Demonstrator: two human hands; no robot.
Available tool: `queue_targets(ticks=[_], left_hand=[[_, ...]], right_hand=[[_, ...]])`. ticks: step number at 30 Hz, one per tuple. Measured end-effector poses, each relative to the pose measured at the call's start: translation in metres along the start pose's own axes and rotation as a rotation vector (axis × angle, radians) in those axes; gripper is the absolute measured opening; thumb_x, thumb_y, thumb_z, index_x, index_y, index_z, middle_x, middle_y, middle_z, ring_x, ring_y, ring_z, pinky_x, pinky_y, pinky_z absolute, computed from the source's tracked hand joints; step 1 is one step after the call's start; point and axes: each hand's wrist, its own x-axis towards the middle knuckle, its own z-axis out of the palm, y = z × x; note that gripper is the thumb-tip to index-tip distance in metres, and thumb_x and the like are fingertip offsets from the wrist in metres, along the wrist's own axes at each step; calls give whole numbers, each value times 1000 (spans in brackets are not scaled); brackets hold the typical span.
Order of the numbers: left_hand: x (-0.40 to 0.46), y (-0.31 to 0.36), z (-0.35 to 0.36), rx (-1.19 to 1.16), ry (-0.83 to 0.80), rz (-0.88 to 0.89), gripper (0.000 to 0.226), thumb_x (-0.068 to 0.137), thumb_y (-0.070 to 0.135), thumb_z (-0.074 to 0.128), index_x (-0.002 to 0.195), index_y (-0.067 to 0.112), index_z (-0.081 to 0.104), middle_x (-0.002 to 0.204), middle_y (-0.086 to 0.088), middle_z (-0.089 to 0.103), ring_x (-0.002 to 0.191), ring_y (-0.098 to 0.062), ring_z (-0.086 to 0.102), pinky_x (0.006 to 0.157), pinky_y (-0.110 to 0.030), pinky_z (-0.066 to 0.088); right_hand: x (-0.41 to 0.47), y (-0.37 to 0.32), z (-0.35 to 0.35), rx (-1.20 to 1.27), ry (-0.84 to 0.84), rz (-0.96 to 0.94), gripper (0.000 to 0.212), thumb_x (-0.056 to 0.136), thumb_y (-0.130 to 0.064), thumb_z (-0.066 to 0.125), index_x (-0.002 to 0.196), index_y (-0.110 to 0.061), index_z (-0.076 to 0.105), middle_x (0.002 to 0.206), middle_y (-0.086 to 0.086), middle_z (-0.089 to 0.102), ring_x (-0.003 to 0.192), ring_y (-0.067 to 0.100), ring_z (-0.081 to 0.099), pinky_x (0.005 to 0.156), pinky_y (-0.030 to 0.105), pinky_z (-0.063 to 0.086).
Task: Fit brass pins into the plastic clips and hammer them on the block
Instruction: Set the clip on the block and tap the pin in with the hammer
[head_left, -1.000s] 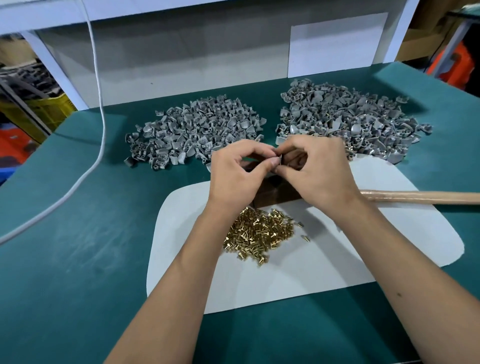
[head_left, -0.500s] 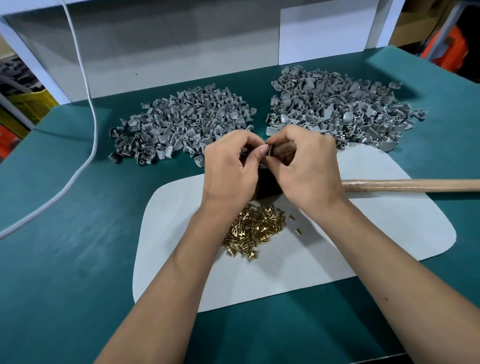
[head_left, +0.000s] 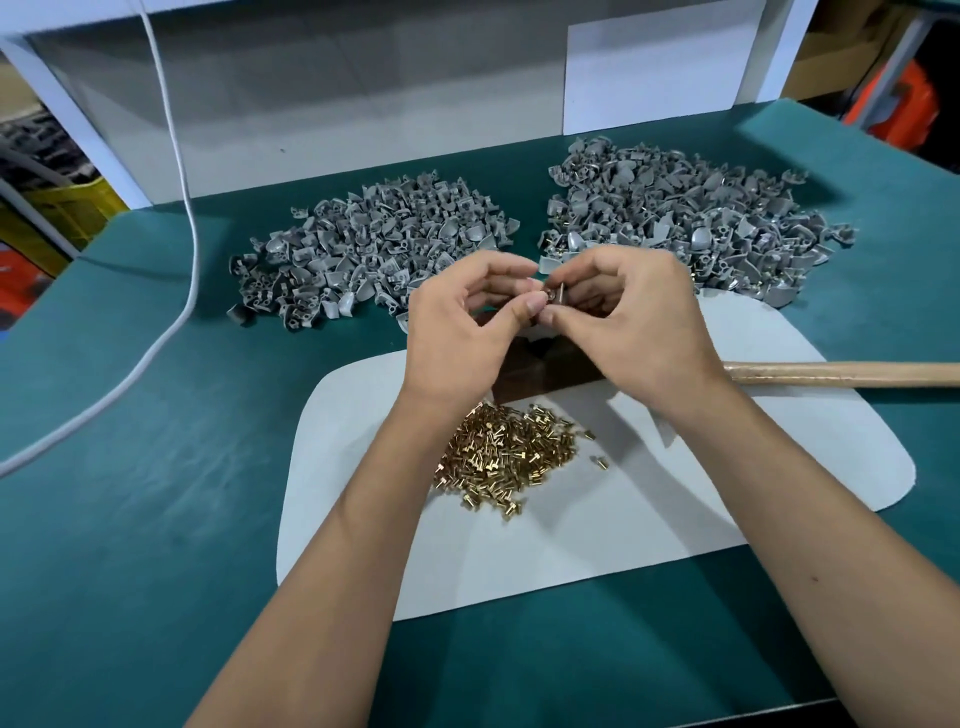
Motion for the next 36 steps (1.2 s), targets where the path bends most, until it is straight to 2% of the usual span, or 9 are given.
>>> queue_targets(ticks=[4, 7, 11, 14, 20, 26, 30, 34, 36], left_hand=[[-1, -2, -2, 73, 5, -16, 21, 81, -3, 80, 93, 14, 75, 87, -1, 76, 83, -12, 74, 80, -29, 61], [-2, -2, -4, 249, -12, -16, 20, 80, 5, 83, 93, 19, 76, 82, 10, 75, 82, -2, 72, 85, -29, 60], [-1, -2, -7, 312, -47, -40, 18, 79, 13, 83, 92, 23, 76, 82, 15, 75, 90, 0, 70, 95, -32, 54], [-2, -4, -6, 379, -32, -23, 12, 80, 18, 83, 88, 24, 77, 88, 18, 72, 95, 1, 62, 93, -24, 49], [-1, -6, -3, 261, -39, -141, 17, 81, 10, 81, 73, 23, 75, 101, 4, 77, 105, -12, 69, 101, -39, 52], [-1, -5, -1, 195, -36, -214, 24, 82, 8, 80, 70, 28, 73, 109, -2, 76, 103, -4, 69, 97, -22, 51], [-1, -3, -1, 195, -24, -222, 20, 81, 7, 81, 73, 24, 75, 111, -5, 75, 102, 1, 68, 85, -4, 47], [0, -3, -3, 167, -35, -208, 19, 81, 4, 81, 73, 20, 75, 106, -8, 76, 110, -5, 68, 97, -26, 55], [-1, -3, -3, 167, -36, -212, 18, 81, 5, 81, 73, 20, 75, 104, -5, 76, 111, -3, 68, 97, -23, 53]], right_hand=[[7, 0, -30, -52, -206, 43, 42, 78, -21, 88, 115, -22, 69, 85, -7, 77, 81, 2, 72, 80, 19, 56], [18, 10, -73, -400, -304, 66, 22, 81, -21, 85, 95, -27, 70, 84, -5, 75, 78, 8, 70, 77, 29, 56], [16, 25, -101, -727, -685, 193, 24, 75, -22, 88, 90, -27, 70, 83, -9, 72, 76, 11, 67, 74, 32, 56], [9, 32, -96, -713, -675, 148, 23, 74, -21, 90, 86, -22, 70, 78, -8, 69, 73, 10, 64, 68, 29, 52], [10, 21, -106, -610, -761, 156, 11, 91, -7, 72, 86, -16, 69, 75, -1, 74, 70, 14, 69, 67, 27, 55], [18, -21, -90, -322, -483, -38, 25, 103, -18, 54, 81, -21, 65, 66, -12, 70, 54, 5, 59, 54, 19, 46], [16, -25, -50, -432, -334, -56, 41, 108, -26, 45, 72, -13, 61, 57, -3, 64, 50, 7, 57, 56, 20, 45], [19, -31, -40, -544, -275, -102, 38, 108, -27, 44, 75, -13, 56, 72, 9, 65, 63, 26, 60, 68, 44, 52], [19, -35, -40, -476, -122, -160, 32, 108, -27, 44, 83, -13, 58, 77, 12, 66, 66, 33, 61, 67, 45, 52]])
